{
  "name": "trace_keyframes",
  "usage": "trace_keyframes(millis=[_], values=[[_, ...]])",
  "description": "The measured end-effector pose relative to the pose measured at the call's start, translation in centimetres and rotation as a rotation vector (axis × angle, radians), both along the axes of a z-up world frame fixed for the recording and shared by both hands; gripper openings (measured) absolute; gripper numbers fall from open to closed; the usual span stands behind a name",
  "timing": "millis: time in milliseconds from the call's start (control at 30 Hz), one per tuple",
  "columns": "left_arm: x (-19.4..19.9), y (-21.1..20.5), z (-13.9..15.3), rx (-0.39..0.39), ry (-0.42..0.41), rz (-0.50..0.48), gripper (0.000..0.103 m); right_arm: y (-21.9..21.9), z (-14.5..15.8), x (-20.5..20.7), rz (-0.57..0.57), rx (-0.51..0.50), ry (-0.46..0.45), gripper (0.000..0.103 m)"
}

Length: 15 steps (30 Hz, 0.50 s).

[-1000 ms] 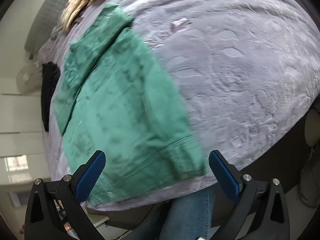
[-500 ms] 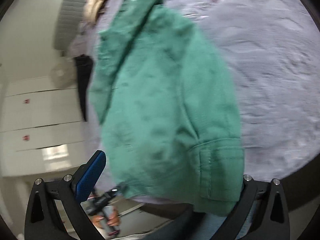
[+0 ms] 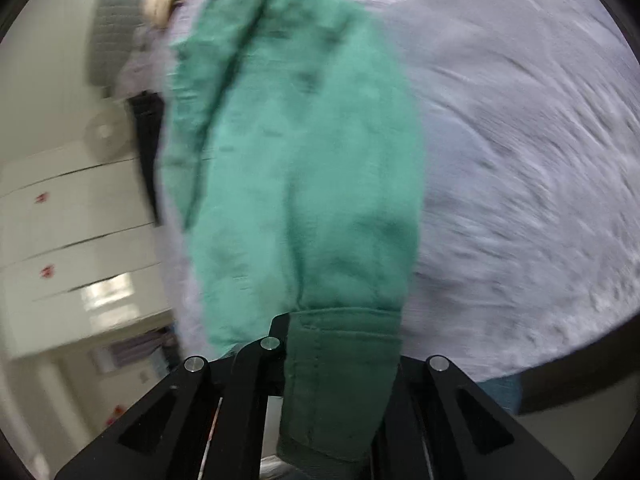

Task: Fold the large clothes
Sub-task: 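Grasp the jacket hem with both tools and lift it toward the collar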

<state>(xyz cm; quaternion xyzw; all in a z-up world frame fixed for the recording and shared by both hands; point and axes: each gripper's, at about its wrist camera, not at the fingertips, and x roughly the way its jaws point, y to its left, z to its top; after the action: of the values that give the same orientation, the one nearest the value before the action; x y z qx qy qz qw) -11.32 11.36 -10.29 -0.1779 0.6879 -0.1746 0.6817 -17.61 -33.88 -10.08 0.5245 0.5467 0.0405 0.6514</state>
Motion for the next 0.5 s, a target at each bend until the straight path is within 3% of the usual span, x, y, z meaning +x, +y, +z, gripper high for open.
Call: trace_keyframes(millis=[100,267,500], values=[[2.1,0.1,3.8,-0.086,-0.051,0.069,0.027,-0.3,2.4,2.7,0.031,0.078,-0.098,0.008],[7.3,0.1,9.0,-0.149,-0.178,0.208,0.027,-1.3,6.0,8.6,0.088,0.116,-0.22,0.008],[16.3,0.4,11.1,-0.147,-0.288,0.267,0.027,-3.8,7.9,18.5,0.039,0.102,-0.293,0.008]])
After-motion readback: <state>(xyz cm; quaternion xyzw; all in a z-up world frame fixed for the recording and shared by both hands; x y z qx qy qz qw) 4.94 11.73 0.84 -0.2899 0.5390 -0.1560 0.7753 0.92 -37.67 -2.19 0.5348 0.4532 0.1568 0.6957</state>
